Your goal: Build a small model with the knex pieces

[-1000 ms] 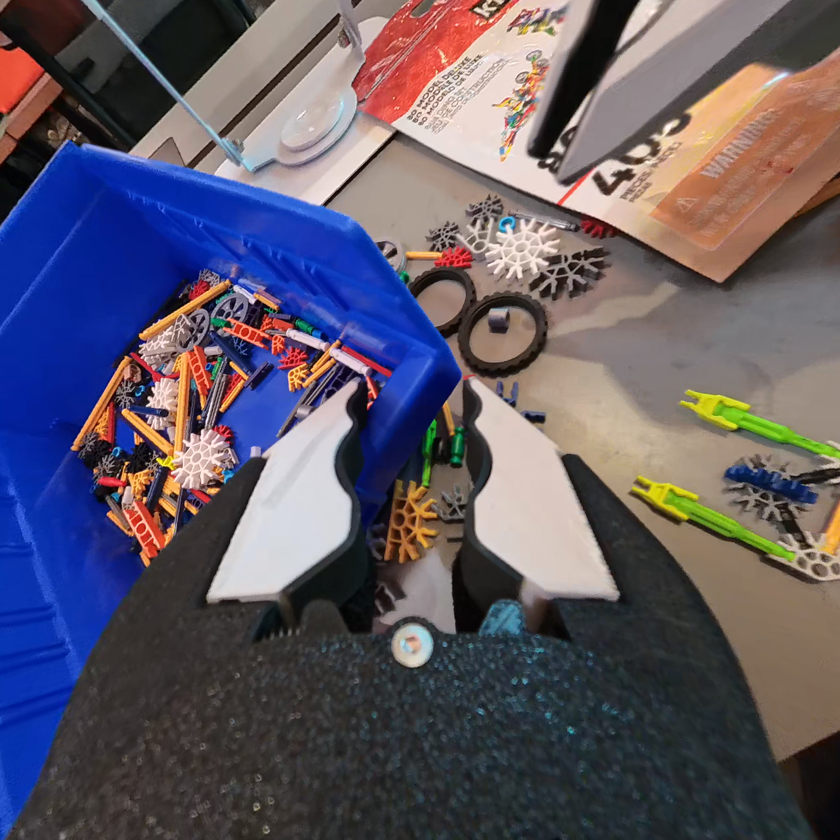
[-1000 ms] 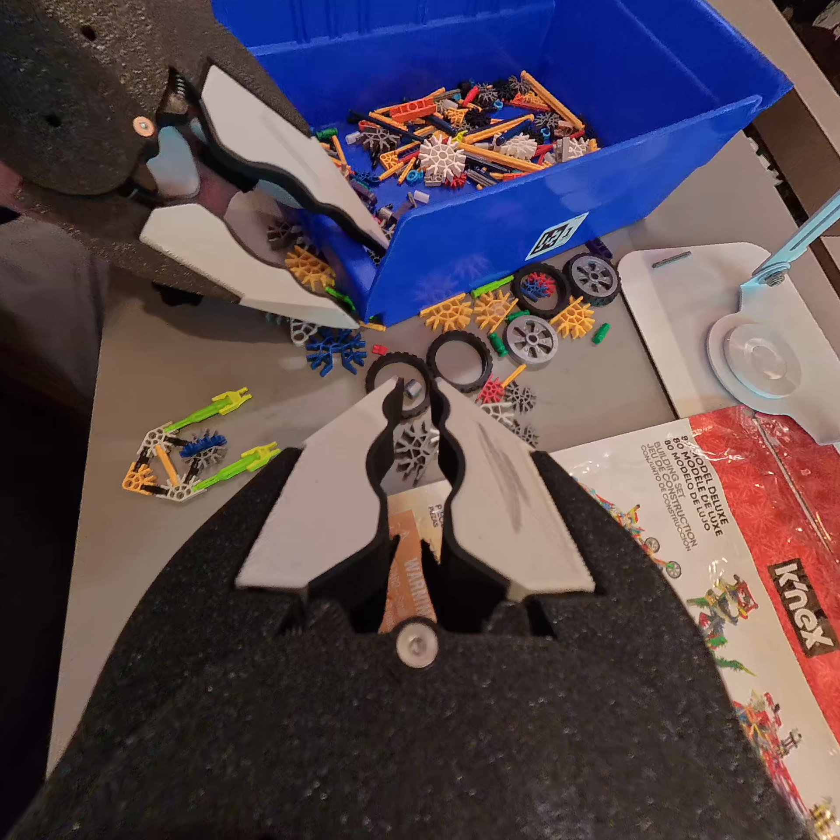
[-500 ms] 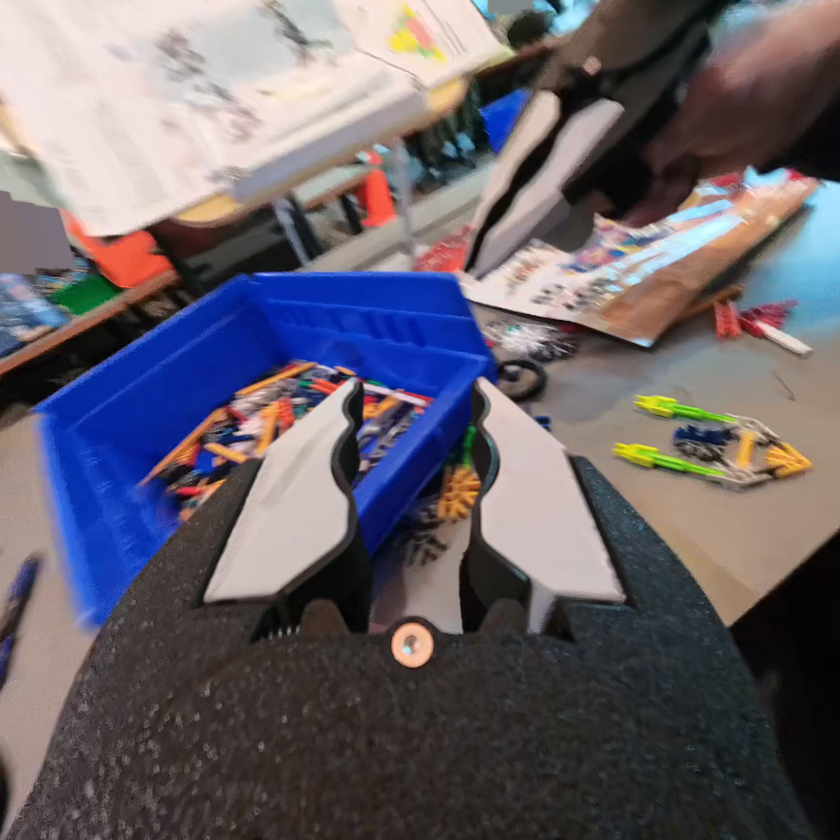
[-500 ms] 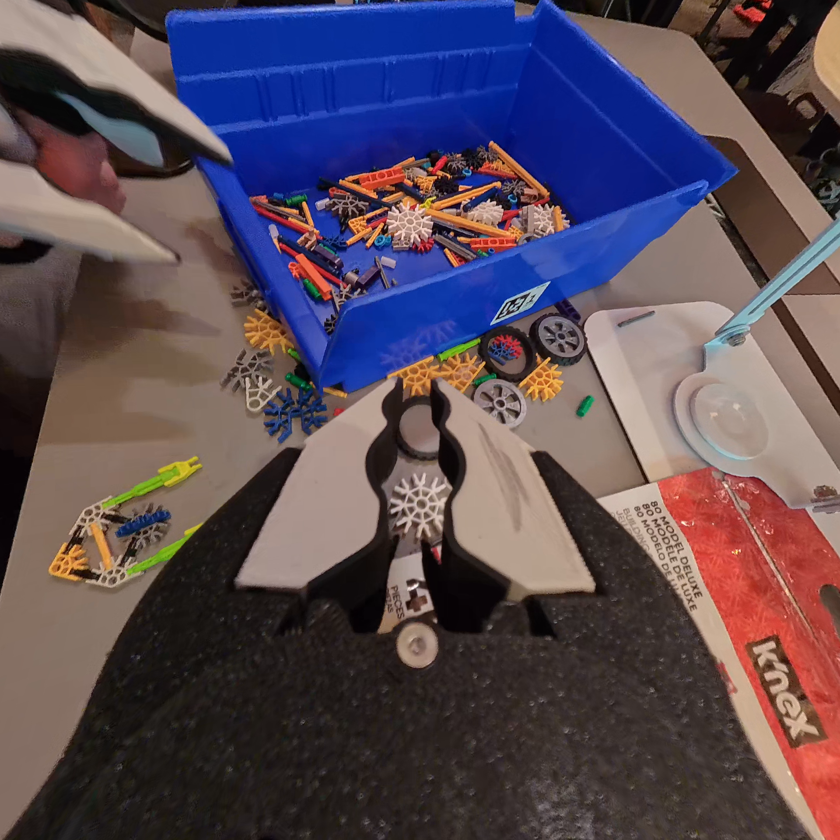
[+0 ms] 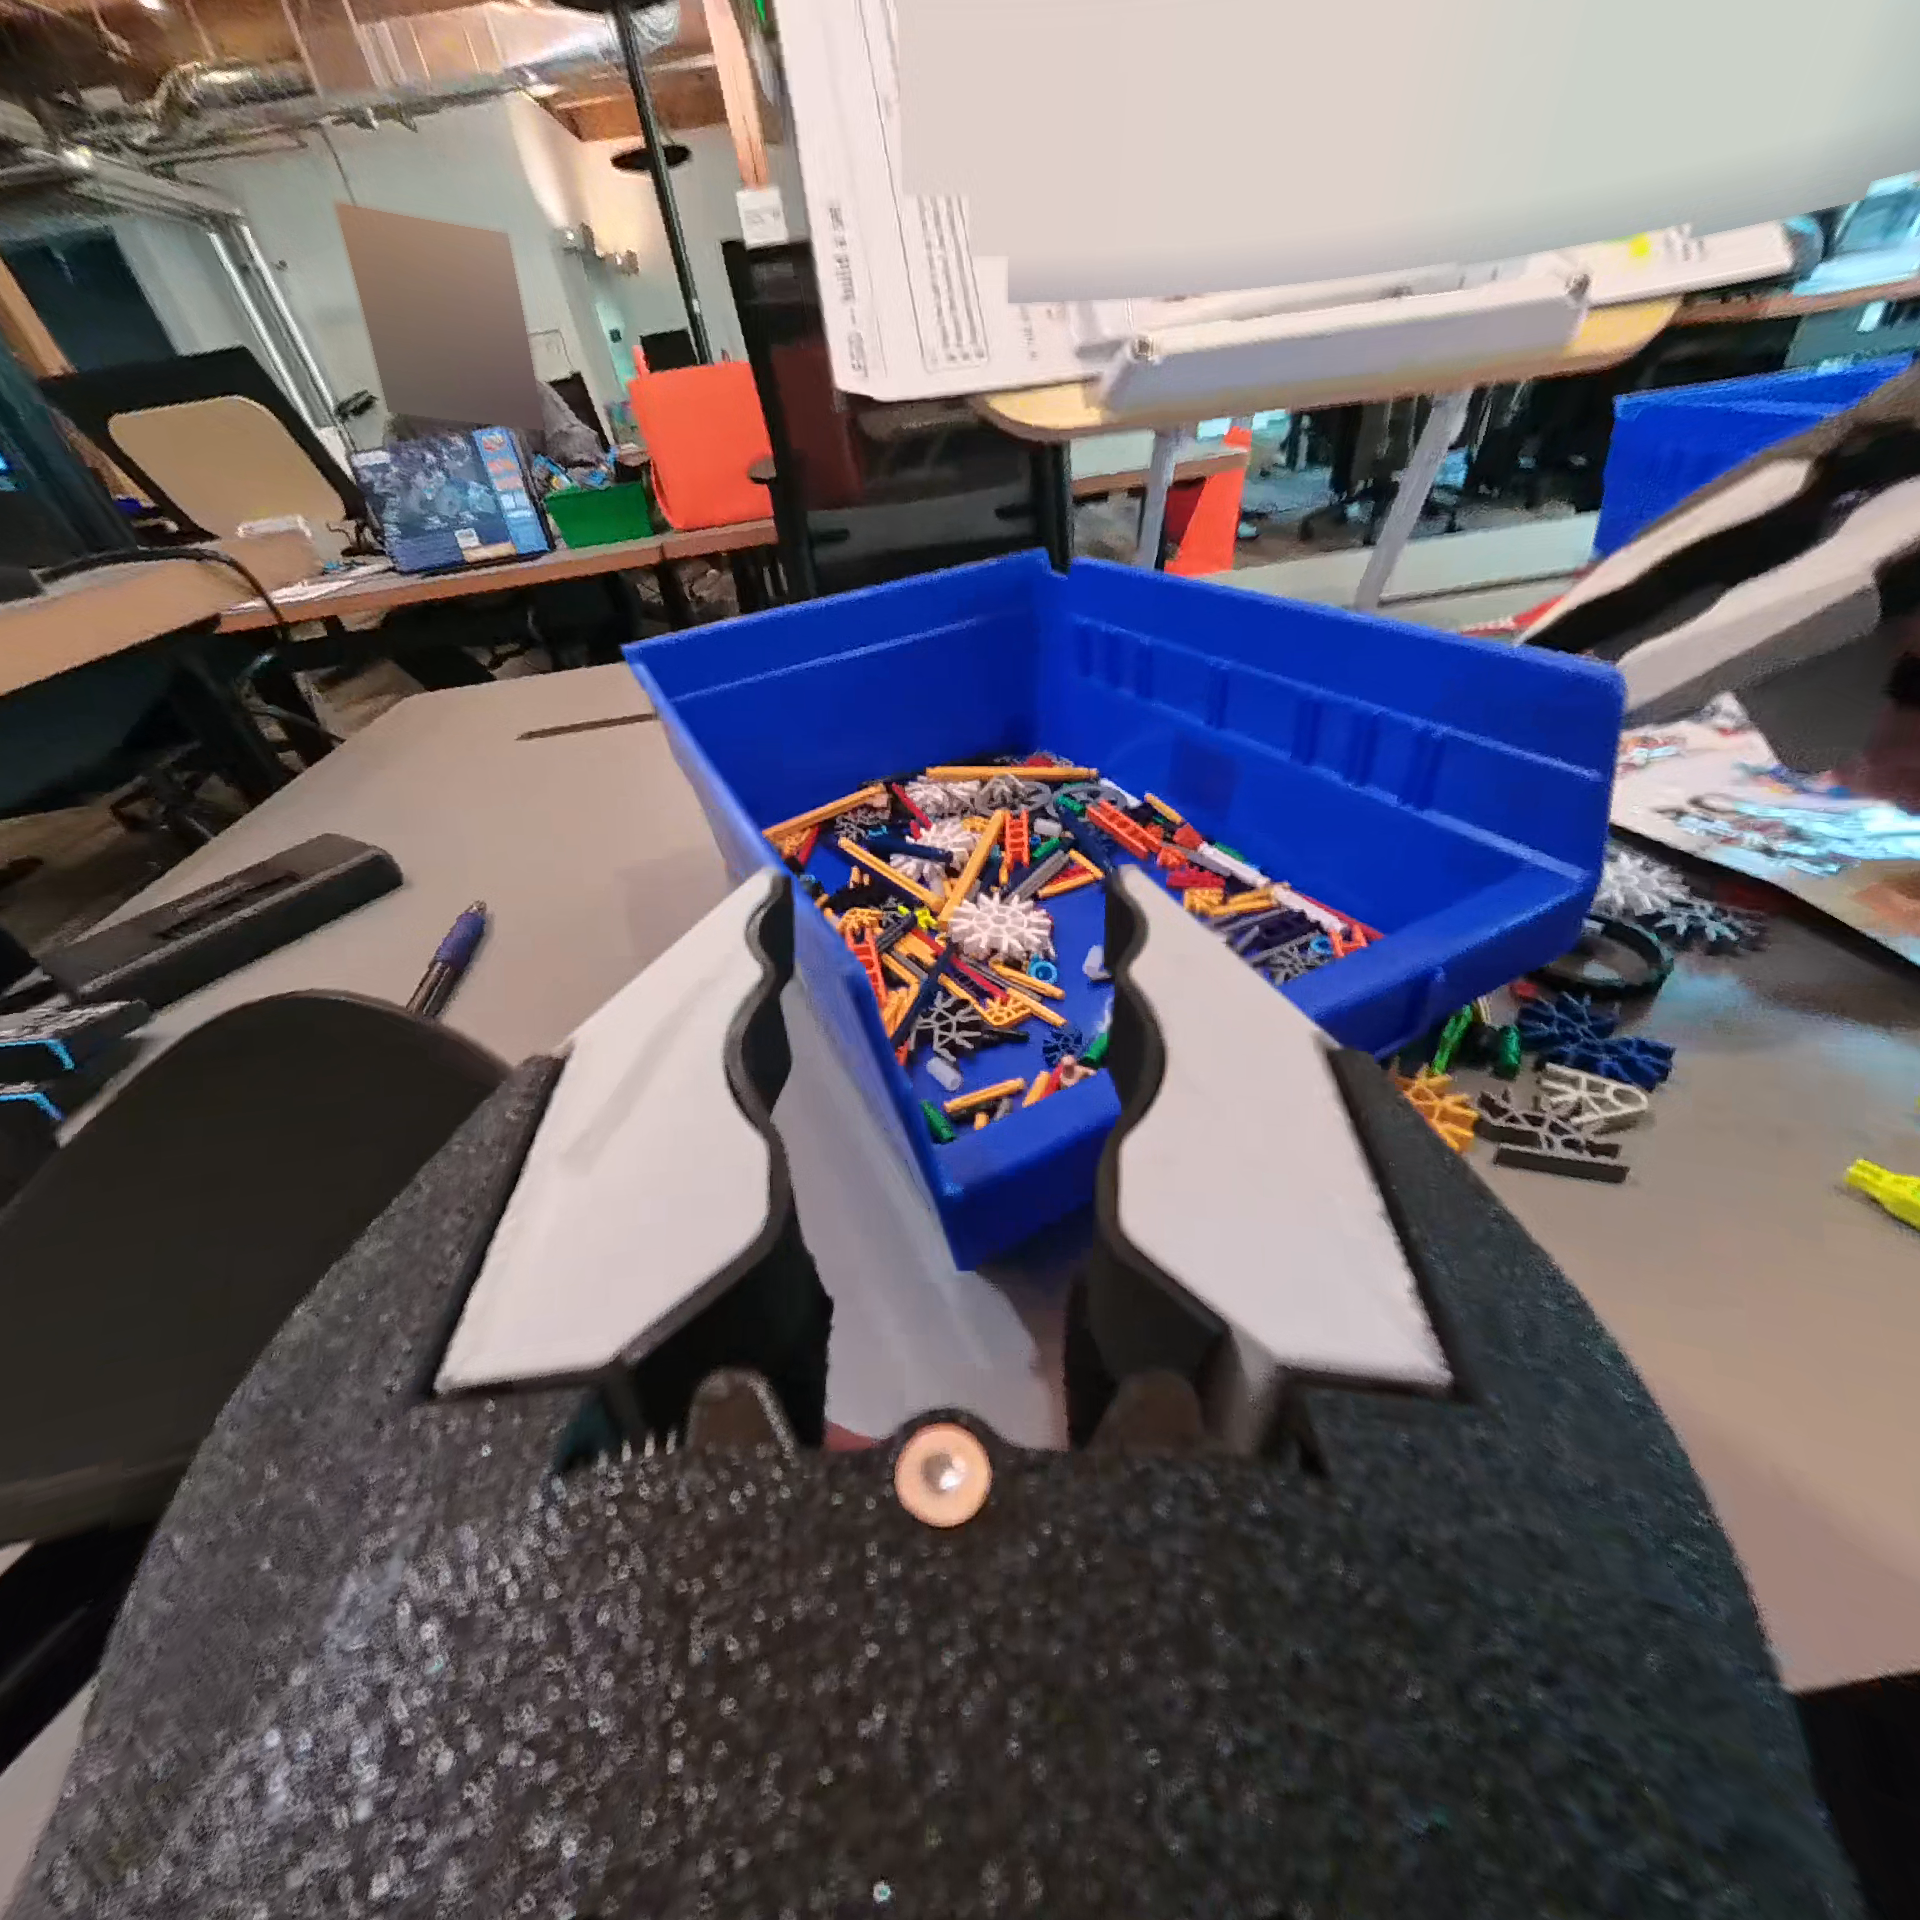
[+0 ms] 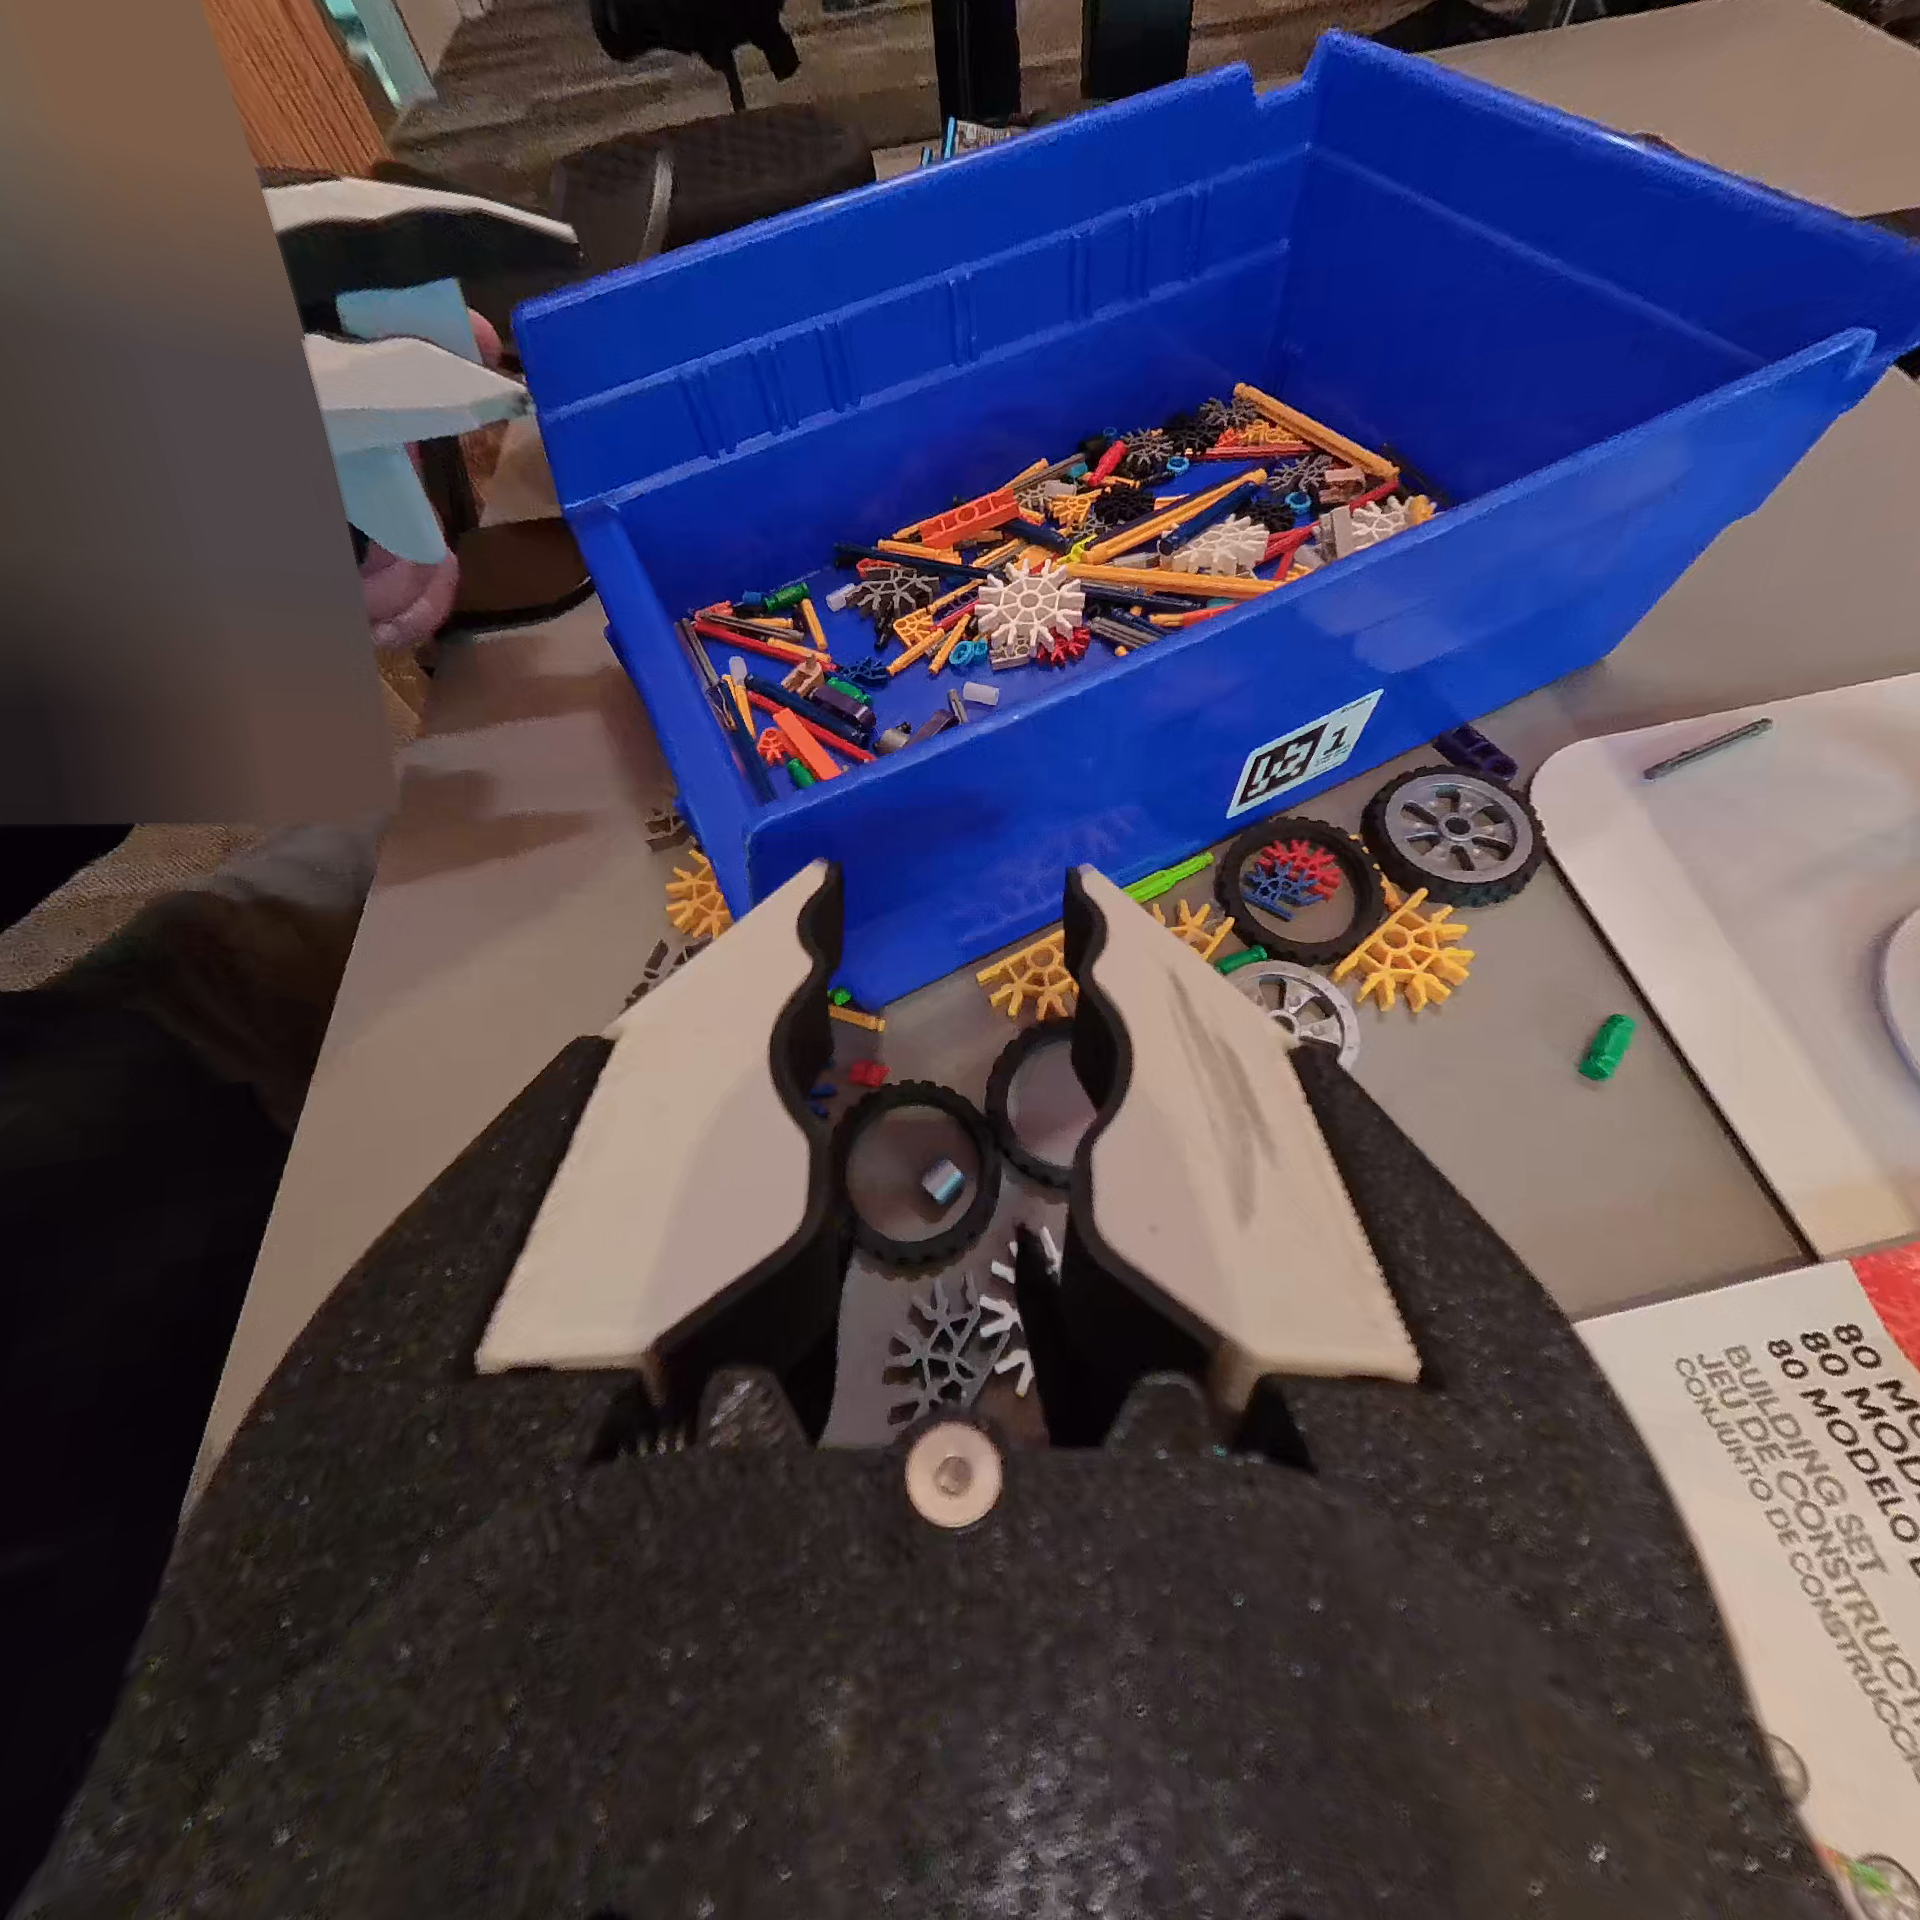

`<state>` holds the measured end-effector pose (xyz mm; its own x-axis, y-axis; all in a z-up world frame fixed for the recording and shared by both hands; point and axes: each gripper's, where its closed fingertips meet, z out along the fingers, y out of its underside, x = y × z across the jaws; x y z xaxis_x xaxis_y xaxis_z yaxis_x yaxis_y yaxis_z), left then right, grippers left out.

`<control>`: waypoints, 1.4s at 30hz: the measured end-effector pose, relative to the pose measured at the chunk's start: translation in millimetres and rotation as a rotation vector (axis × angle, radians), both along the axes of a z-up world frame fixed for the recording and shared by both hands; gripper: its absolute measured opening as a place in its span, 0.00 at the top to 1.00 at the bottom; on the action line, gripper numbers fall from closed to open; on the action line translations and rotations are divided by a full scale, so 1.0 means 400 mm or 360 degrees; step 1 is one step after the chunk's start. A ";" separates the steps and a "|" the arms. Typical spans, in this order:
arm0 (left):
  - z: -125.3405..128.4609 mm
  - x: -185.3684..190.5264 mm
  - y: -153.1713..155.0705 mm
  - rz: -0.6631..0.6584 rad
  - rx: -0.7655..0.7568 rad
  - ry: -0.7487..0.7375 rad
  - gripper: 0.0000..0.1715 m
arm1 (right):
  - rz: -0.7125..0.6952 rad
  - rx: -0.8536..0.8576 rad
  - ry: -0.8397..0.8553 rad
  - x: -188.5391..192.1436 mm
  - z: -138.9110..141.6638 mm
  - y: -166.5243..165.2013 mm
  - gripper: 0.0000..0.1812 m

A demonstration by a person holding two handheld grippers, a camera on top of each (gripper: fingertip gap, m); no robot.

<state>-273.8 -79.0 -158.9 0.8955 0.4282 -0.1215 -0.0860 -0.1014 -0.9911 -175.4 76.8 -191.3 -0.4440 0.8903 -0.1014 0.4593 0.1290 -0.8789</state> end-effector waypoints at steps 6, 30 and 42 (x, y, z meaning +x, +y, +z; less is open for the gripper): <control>-0.032 -0.018 -0.021 0.0006 0.0001 -0.0129 0.66 | 0.0052 -0.0049 0.0003 0.005 -0.020 -0.008 0.77; -0.062 0.033 -0.029 -0.0303 -0.0151 -0.0128 0.70 | 0.0252 -0.0074 0.0032 0.043 -0.021 -0.058 0.87; -0.060 0.031 -0.032 -0.0352 -0.0114 -0.0160 0.72 | 0.0258 -0.0057 0.0035 0.043 -0.032 -0.055 0.83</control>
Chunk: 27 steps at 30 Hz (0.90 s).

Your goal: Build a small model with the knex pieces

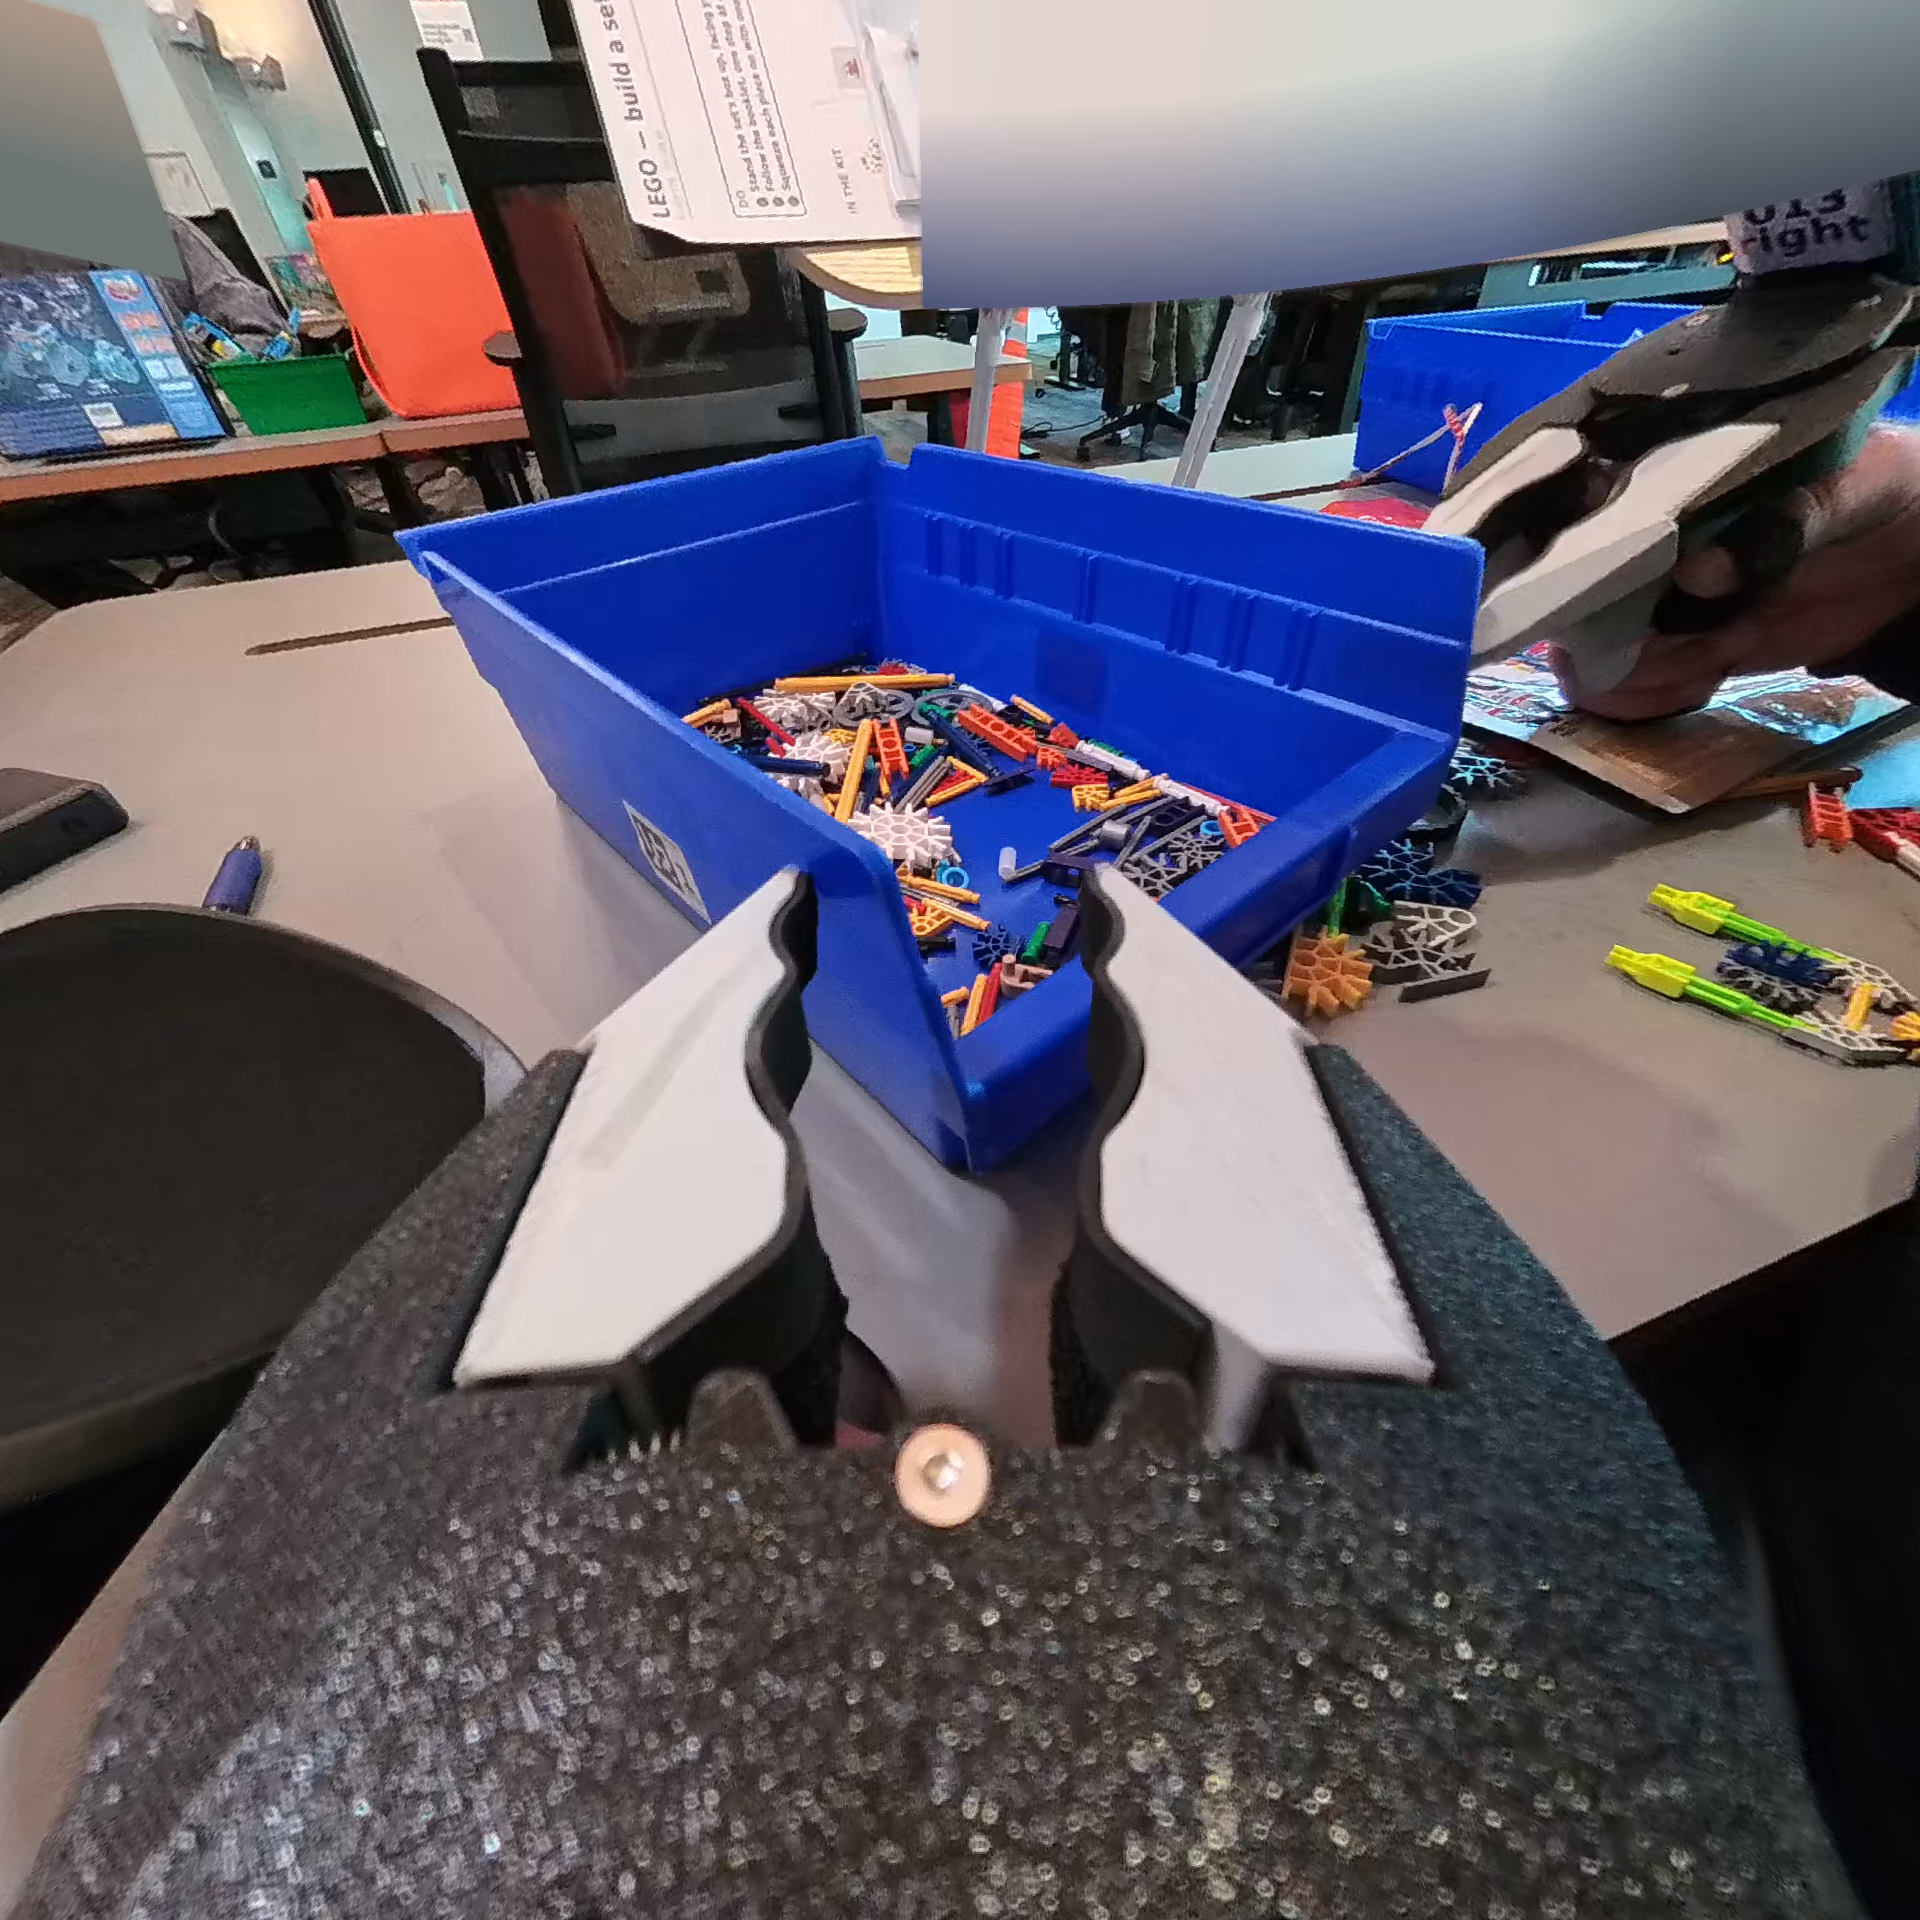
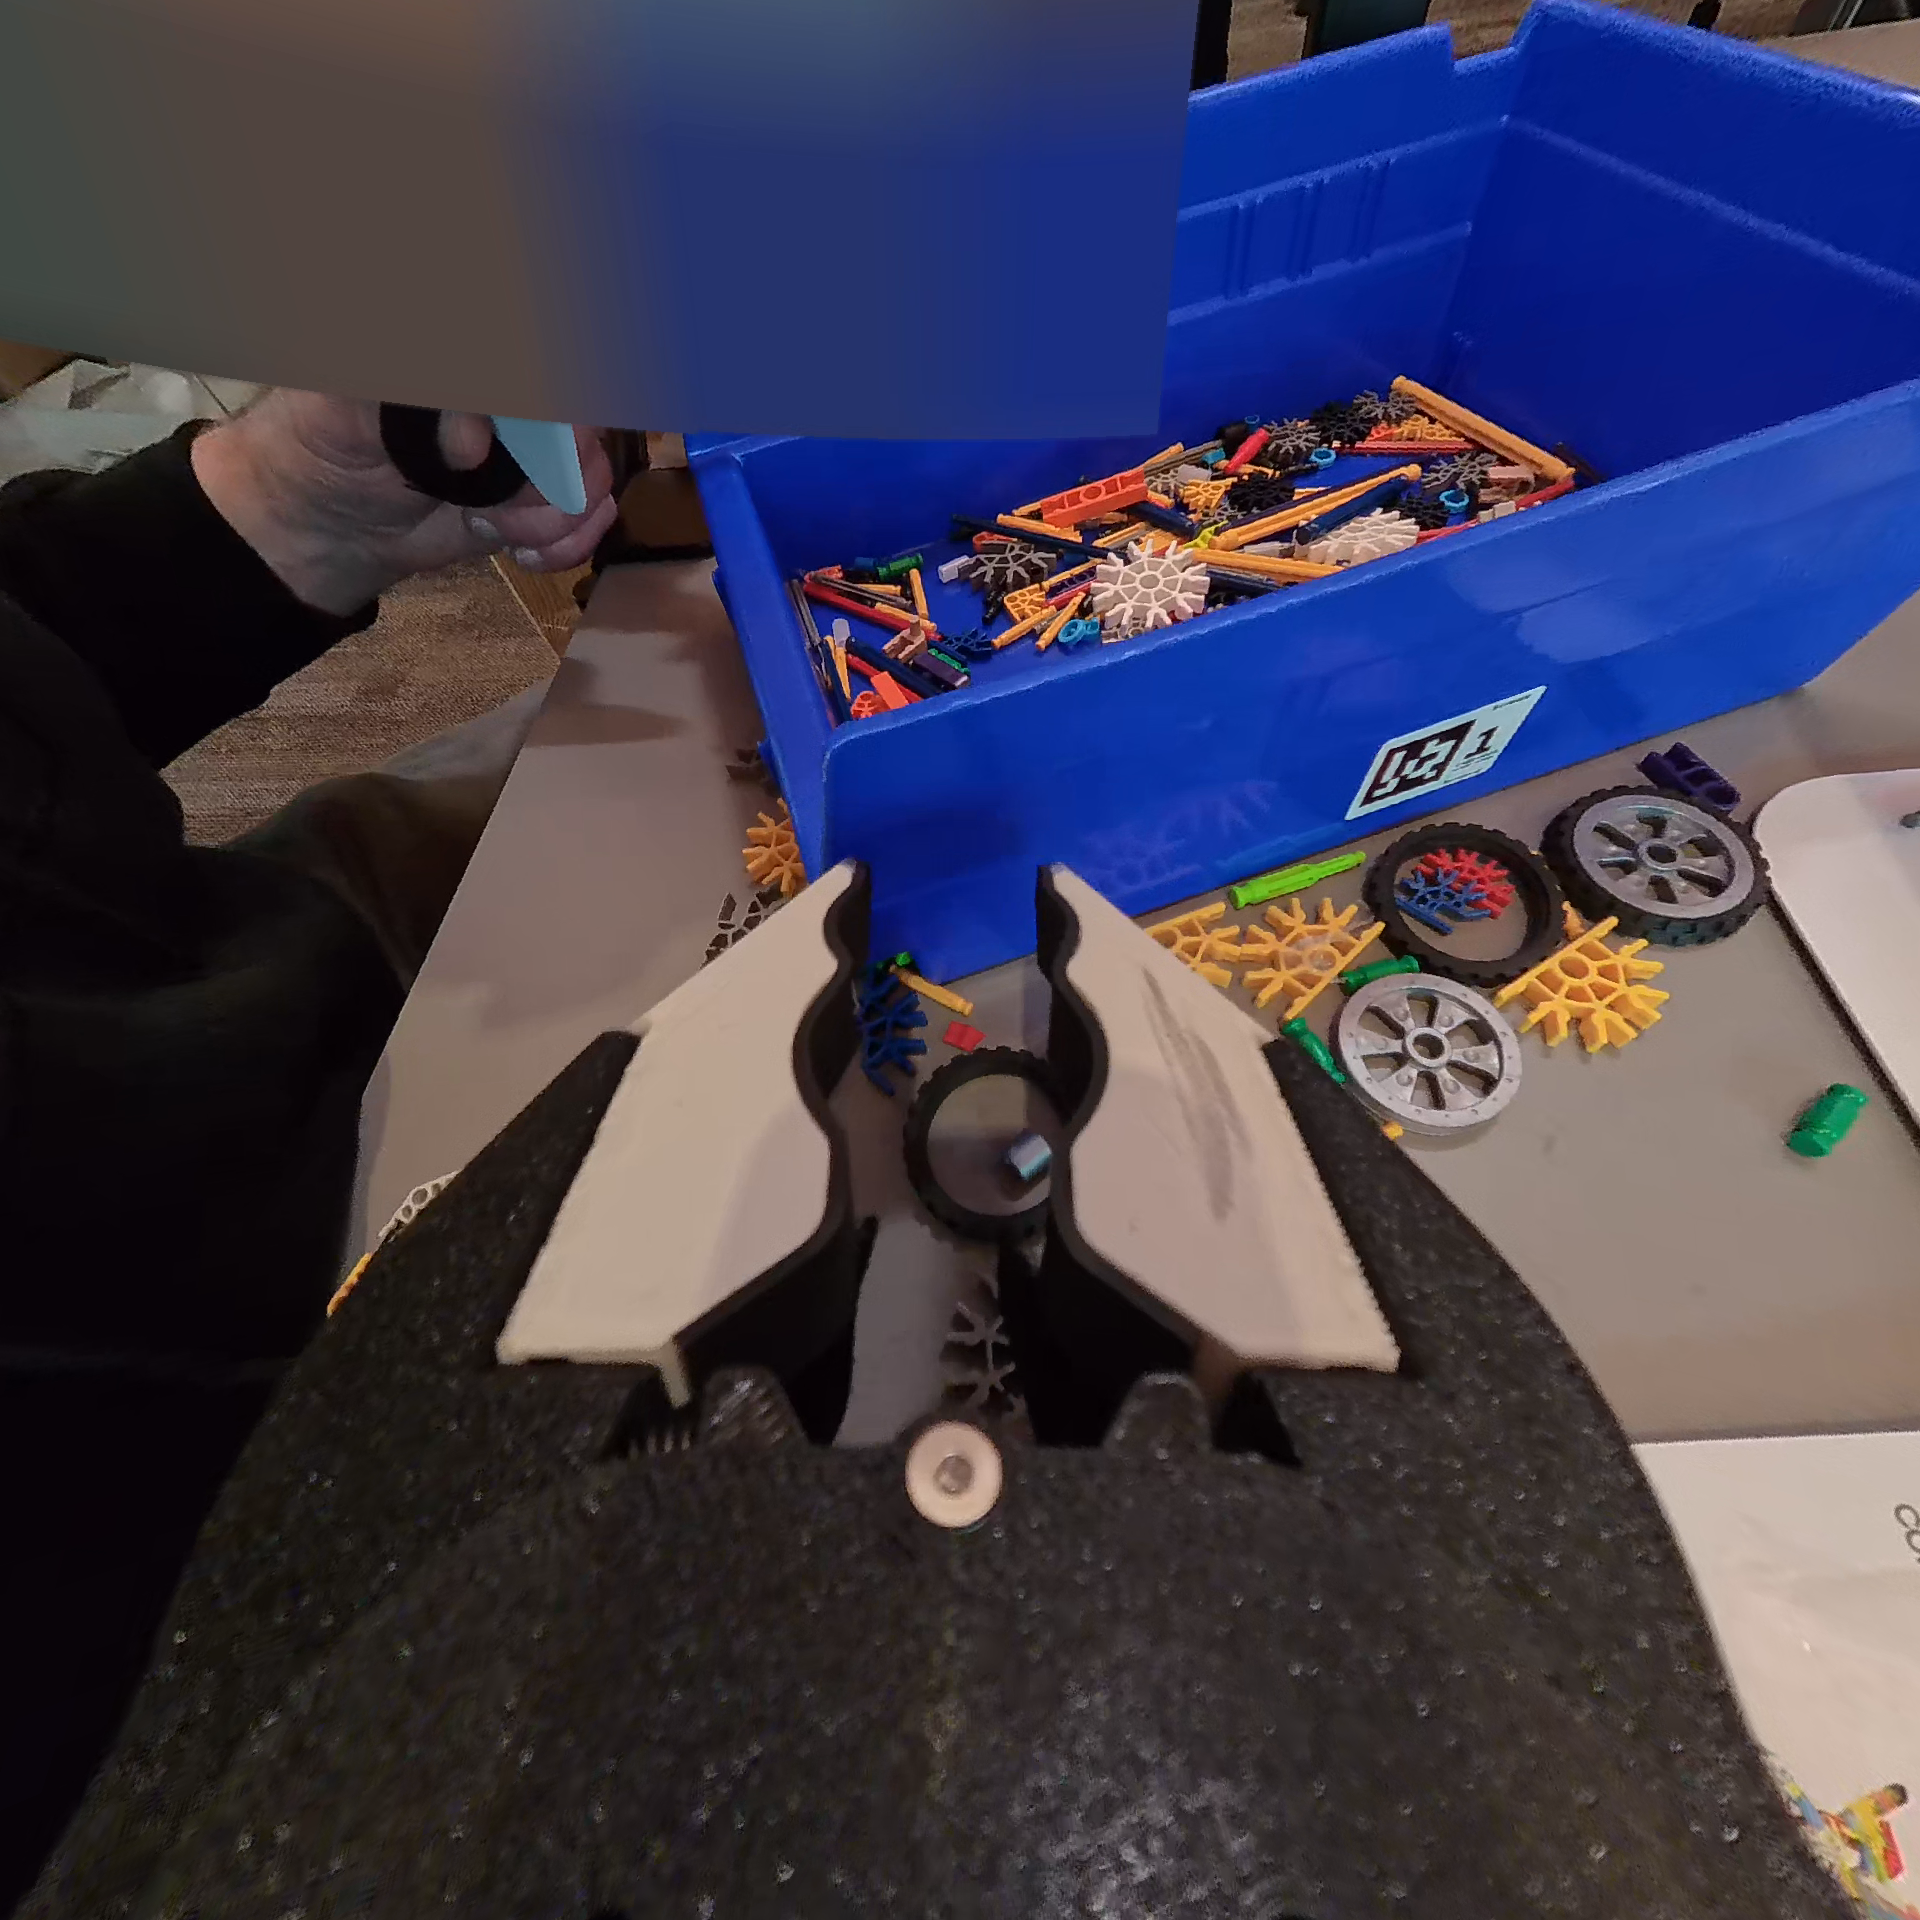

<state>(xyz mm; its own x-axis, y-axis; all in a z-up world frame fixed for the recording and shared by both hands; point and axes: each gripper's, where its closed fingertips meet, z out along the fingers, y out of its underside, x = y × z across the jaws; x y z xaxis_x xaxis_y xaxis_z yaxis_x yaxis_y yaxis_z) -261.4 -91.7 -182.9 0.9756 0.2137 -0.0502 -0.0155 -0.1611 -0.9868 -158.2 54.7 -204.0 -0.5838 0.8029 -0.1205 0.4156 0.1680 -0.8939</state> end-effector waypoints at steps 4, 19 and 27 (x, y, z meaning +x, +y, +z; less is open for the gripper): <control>0.000 0.000 0.000 0.0001 -0.0002 0.0002 0.72 | 0.0006 0.0007 0.0012 0.002 0.001 0.000 0.83; -0.001 -0.002 0.001 0.0000 0.0003 -0.0022 0.72 | 0.0008 0.0028 0.0010 0.001 -0.007 -0.001 0.83; -0.001 -0.003 0.001 -0.0001 0.0005 -0.0027 0.72 | 0.0013 0.0028 0.0004 0.002 -0.011 -0.002 0.83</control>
